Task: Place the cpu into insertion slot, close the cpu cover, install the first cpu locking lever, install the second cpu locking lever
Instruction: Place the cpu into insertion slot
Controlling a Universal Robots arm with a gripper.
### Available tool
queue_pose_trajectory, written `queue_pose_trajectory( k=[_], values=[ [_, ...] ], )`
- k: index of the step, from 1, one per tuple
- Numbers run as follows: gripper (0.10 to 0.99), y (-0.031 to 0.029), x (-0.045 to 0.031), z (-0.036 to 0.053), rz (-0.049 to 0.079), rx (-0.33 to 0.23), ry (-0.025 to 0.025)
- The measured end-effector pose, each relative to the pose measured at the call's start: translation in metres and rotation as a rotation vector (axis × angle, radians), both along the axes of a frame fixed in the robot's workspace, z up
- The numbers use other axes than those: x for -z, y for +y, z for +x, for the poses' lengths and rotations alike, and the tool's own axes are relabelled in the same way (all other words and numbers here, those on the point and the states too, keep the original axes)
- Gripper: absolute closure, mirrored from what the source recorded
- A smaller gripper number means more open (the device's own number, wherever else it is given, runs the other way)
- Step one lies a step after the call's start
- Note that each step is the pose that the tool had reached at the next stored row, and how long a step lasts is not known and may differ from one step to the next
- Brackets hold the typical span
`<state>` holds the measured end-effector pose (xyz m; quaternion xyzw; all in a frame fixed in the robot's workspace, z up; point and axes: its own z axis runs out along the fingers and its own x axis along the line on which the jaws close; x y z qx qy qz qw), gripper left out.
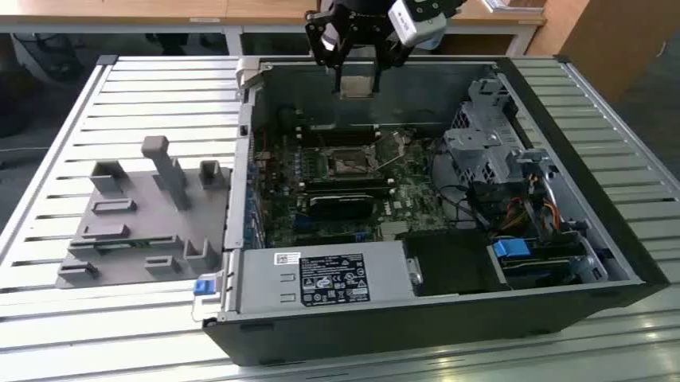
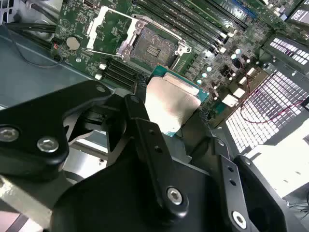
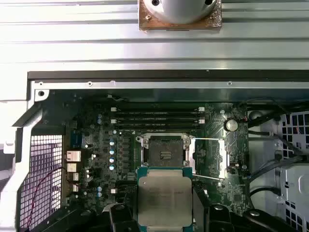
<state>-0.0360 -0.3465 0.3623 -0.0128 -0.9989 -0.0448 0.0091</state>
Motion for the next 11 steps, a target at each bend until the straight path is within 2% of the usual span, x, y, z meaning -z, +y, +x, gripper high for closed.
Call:
queue_pose_trajectory(
  k=[6,11],
  values=[
    [0.549,0.0000,0.0000,0.0000,0.000,0.005,0.0000],
    [0.549,0.0000,0.0001,0.0000,-0.001,0.048,0.0000]
  ],
)
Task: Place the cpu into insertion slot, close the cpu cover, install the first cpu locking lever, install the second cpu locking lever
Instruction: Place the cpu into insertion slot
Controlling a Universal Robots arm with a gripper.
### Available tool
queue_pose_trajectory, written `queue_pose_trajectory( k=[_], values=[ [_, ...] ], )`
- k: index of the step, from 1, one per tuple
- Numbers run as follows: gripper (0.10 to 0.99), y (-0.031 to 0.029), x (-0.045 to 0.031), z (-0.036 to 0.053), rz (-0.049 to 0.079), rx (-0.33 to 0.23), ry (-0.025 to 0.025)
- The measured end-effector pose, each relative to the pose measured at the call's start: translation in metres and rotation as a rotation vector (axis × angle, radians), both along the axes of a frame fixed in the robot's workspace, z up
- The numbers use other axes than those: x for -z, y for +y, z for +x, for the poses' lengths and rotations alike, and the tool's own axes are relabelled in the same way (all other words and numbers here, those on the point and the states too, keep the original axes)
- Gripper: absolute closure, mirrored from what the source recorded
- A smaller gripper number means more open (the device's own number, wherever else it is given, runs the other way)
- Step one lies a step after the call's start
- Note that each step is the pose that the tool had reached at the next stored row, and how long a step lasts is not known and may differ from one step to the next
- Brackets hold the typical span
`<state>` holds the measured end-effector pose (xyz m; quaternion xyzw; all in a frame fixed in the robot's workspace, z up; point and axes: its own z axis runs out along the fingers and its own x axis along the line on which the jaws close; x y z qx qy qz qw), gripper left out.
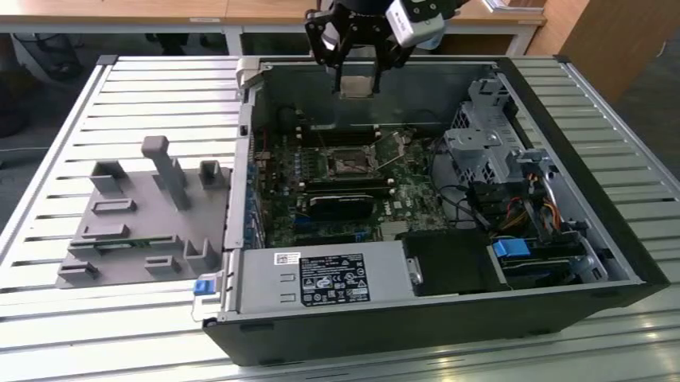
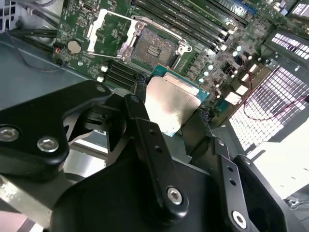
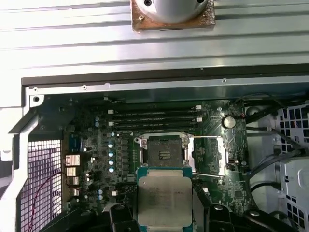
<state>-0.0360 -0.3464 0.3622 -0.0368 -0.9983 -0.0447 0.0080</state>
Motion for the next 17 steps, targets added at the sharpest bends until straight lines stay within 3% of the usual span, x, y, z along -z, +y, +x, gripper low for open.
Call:
queue_pose_trajectory(
  k=[17],
  values=[
    [0.549,0.0000,0.0008,0.0000,0.000,0.175,0.0001]
  ],
)
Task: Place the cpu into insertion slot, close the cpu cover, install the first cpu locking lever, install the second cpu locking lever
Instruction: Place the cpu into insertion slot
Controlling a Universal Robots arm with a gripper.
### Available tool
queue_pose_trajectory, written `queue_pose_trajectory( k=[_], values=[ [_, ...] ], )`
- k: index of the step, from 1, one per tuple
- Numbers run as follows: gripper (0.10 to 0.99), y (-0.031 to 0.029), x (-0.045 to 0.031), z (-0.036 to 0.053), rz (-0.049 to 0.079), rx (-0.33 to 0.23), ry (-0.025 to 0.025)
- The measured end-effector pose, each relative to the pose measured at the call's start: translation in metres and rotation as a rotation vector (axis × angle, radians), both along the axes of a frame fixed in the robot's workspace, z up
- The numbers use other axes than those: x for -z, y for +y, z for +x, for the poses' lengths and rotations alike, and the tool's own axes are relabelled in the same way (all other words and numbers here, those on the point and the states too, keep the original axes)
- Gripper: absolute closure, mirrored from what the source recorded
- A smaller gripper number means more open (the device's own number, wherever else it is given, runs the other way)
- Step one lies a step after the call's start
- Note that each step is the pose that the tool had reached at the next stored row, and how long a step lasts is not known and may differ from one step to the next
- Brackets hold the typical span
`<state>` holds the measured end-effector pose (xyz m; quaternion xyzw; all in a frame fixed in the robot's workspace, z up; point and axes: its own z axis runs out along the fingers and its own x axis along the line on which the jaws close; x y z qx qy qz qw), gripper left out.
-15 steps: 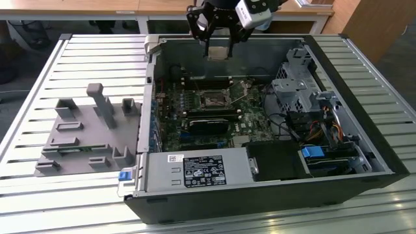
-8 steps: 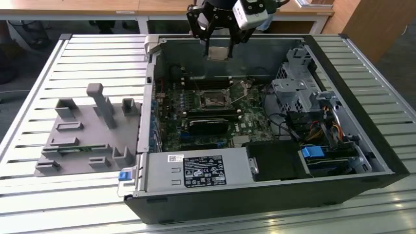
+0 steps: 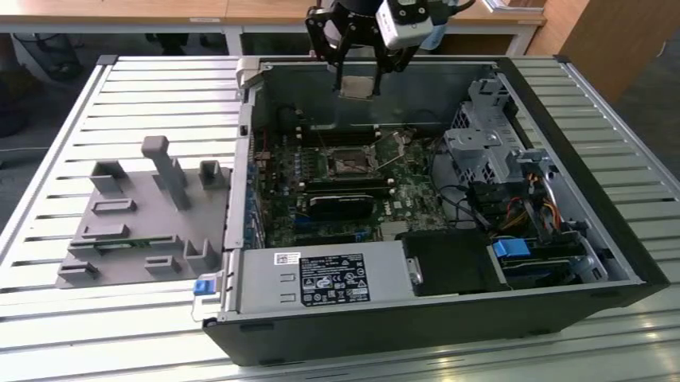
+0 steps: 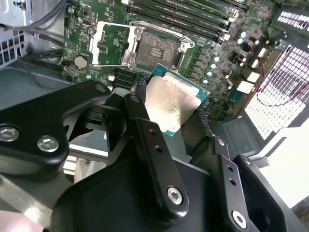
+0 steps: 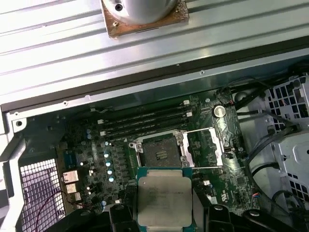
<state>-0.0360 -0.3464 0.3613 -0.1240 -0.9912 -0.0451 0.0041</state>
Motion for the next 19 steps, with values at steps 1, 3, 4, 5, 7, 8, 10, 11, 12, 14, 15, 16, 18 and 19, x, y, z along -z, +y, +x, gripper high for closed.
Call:
queue_pose_trajectory(
  k=[1,3,4,5,7,8,10,11,12,14,15,16,18,19],
  values=[
    [0.549,0.0000,0.0000,0.0000,0.000,0.009,0.0000],
    [0.549,0.0000,0.0002,0.0000,0.000,0.028,0.0000],
    [0.549,0.0000,0.0003,0.0000,0.000,0.038,-0.0001],
    [0.549,0.0001,0.0004,0.0000,0.000,0.049,-0.0001],
    [0.549,0.0002,0.0006,0.0000,0.000,0.071,-0.0002],
    [0.549,0.0002,0.0006,0.0000,0.000,0.082,-0.0001],
    [0.549,0.0004,0.0008,0.0000,0.000,0.103,-0.0001],
    [0.549,0.0004,0.0008,0.0000,0.000,0.113,-0.0001],
    [0.549,0.0005,0.0009,0.0000,0.000,0.123,-0.0001],
    [0.549,0.0006,0.0011,0.0000,0.000,0.146,-0.0001],
    [0.549,0.0007,0.0011,0.0000,0.000,0.159,-0.0001],
    [0.549,0.0008,0.0012,0.0000,0.000,0.171,0.0000],
    [0.549,0.0009,0.0013,0.0000,0.000,0.193,-0.0001],
    [0.549,0.0010,0.0014,0.0000,0.000,0.203,-0.0001]
  ],
)
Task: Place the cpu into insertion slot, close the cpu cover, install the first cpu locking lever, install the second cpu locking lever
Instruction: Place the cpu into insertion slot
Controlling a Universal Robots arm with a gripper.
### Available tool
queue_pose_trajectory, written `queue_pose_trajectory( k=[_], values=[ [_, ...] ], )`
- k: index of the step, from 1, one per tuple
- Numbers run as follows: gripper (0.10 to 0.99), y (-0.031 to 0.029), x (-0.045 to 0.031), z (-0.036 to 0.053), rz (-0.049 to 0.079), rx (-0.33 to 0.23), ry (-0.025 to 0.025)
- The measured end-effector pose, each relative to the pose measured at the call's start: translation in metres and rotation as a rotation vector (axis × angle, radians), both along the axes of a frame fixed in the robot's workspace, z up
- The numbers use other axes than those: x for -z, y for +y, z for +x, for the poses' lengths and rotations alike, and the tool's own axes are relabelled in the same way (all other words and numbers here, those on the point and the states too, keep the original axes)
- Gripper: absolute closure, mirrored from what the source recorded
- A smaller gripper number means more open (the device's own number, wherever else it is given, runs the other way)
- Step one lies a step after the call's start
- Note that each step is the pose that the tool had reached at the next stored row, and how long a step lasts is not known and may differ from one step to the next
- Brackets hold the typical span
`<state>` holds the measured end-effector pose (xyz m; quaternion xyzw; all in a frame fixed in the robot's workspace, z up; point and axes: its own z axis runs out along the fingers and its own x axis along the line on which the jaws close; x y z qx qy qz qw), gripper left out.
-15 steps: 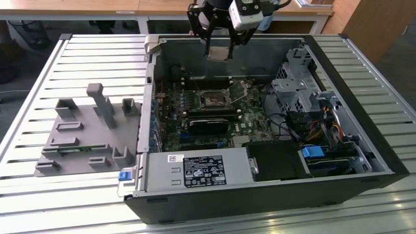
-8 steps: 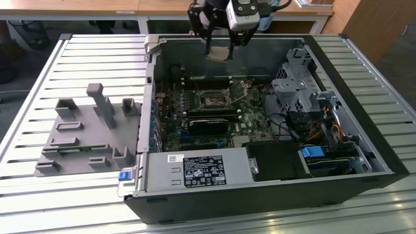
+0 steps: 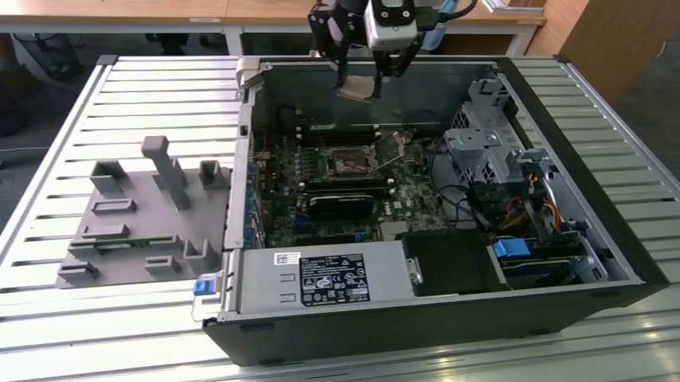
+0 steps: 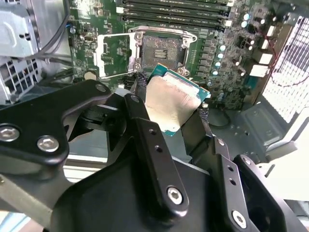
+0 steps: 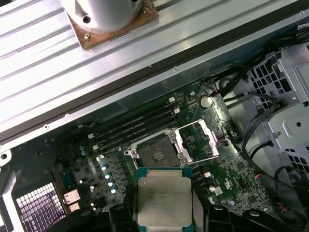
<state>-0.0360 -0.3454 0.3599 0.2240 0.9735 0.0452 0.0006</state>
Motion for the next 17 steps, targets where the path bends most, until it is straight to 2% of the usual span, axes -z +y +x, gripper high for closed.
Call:
queue_pose_trajectory(
  k=[17],
  values=[
    [0.549,0.0009,0.0016,0.0000,-0.001,0.204,0.0000]
  ],
)
